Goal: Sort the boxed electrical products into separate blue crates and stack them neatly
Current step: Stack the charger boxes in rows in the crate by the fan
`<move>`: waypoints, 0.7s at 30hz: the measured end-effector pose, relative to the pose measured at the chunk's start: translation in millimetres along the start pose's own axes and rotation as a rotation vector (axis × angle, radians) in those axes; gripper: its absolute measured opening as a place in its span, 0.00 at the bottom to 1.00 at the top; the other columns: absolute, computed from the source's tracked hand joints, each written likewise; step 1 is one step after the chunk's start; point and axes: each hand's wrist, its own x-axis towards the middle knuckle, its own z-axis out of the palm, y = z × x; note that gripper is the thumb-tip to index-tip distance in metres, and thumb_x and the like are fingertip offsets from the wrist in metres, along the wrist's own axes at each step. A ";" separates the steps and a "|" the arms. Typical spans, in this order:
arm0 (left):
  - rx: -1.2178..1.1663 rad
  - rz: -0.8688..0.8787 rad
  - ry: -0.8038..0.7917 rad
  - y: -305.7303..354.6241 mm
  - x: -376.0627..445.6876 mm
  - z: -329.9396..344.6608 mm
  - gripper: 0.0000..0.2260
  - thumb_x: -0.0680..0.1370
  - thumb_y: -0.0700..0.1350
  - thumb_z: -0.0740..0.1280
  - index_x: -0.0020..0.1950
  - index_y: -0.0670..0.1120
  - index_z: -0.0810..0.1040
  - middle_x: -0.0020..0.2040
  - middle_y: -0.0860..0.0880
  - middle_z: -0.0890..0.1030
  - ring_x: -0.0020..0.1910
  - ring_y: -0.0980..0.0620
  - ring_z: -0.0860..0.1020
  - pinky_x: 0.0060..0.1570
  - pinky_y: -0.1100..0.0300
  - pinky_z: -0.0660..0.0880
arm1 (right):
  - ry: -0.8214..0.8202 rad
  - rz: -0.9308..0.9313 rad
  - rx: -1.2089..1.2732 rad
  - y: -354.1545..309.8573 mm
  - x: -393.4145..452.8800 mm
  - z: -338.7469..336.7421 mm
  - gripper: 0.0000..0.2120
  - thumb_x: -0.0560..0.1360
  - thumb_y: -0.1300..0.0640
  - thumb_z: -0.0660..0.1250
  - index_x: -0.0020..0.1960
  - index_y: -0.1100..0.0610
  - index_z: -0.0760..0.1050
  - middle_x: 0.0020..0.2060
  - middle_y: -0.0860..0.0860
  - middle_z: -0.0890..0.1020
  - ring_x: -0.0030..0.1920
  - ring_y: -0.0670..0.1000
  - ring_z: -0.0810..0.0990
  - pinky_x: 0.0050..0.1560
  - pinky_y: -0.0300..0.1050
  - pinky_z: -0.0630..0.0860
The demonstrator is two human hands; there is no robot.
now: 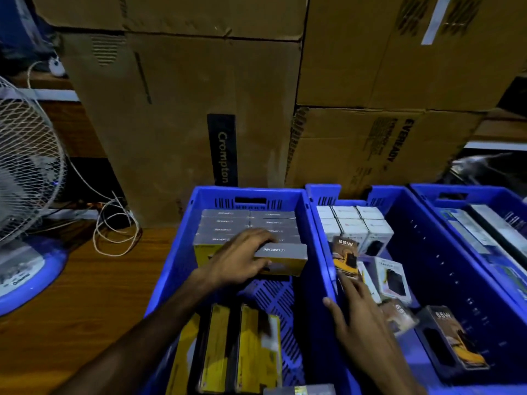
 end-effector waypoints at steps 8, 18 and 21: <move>0.046 -0.025 0.037 -17.4 24.2 40.0 0.18 0.79 0.50 0.70 0.68 0.49 0.75 0.62 0.53 0.74 0.64 0.54 0.70 0.65 0.52 0.73 | -0.085 0.049 -0.033 -6.6 -2.7 3.1 0.30 0.84 0.42 0.55 0.83 0.48 0.51 0.77 0.47 0.61 0.70 0.54 0.73 0.60 0.49 0.71; 0.130 -0.087 0.128 -28.9 21.3 73.0 0.20 0.77 0.49 0.71 0.68 0.49 0.76 0.60 0.51 0.67 0.65 0.48 0.66 0.64 0.50 0.68 | -0.058 0.002 -0.002 2.4 -4.6 9.7 0.31 0.84 0.43 0.55 0.83 0.50 0.52 0.75 0.48 0.64 0.70 0.55 0.72 0.61 0.52 0.74; 0.127 -0.100 0.155 -29.2 17.3 81.5 0.20 0.76 0.48 0.72 0.68 0.52 0.76 0.64 0.49 0.68 0.68 0.47 0.66 0.65 0.50 0.66 | -0.057 0.004 0.005 4.0 -4.1 11.1 0.31 0.84 0.43 0.56 0.83 0.51 0.52 0.76 0.48 0.64 0.71 0.55 0.72 0.61 0.51 0.73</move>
